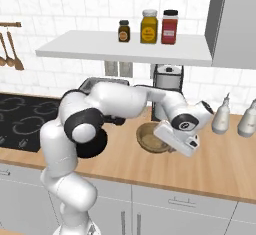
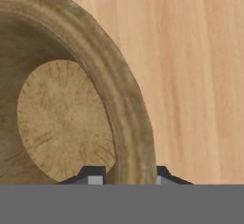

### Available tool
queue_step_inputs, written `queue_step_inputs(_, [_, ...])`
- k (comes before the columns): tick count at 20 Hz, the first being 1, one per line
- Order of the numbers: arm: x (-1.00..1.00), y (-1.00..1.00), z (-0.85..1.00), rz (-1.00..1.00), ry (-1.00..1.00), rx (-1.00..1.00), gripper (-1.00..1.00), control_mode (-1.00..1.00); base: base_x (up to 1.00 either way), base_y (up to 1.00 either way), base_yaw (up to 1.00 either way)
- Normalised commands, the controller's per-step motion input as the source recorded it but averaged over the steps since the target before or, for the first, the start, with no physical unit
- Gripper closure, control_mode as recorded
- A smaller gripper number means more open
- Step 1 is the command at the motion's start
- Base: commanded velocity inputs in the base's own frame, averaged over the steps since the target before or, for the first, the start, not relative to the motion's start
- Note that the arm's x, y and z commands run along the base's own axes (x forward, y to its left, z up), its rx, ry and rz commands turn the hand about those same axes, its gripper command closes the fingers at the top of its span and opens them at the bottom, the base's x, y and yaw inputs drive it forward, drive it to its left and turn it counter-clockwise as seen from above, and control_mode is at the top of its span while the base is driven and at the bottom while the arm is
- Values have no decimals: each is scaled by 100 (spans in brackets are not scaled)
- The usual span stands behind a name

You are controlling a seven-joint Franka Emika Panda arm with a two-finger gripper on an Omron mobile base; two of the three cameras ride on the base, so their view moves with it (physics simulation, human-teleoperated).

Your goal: Pick up the bowls on the counter and stack them on top of one another in the open cabinet. Place the smaller bowl on top of the larger bowl.

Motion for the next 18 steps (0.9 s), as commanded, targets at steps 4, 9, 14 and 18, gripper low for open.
queue_step_inputs(4, [-48, 99, 61, 0, -5, -6, 100, -100, 0, 0, 0])
queue_step_inputs(9, [-9, 100, 59, 0, 1, -4, 100, -100, 0, 0, 0])
queue_step_inputs(14, [-1, 100, 32, 2, 7, 0, 100, -100, 0, 0, 0])
queue_step_inputs(18, [0, 100, 0, 0, 10, 0, 100, -100, 0, 0, 0])
